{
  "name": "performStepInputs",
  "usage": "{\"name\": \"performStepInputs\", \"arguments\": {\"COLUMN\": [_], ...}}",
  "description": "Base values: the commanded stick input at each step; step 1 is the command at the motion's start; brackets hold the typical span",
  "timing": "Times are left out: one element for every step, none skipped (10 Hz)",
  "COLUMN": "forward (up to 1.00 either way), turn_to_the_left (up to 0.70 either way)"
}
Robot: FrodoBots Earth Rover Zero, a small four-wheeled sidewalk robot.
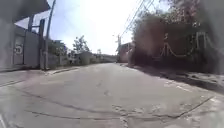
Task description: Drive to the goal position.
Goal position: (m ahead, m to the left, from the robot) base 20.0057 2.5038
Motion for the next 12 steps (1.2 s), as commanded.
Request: {"name": "performStepInputs", "arguments": {"forward": [1.00,1.00,1.00,1.00,1.00,1.00,1.00,1.00,1.00,1.00,1.00,1.00], "turn_to_the_left": [0.06,0.06,0.06,0.06,0.06,0.06,0.06,0.06,0.06,0.06,0.06,0.06]}}
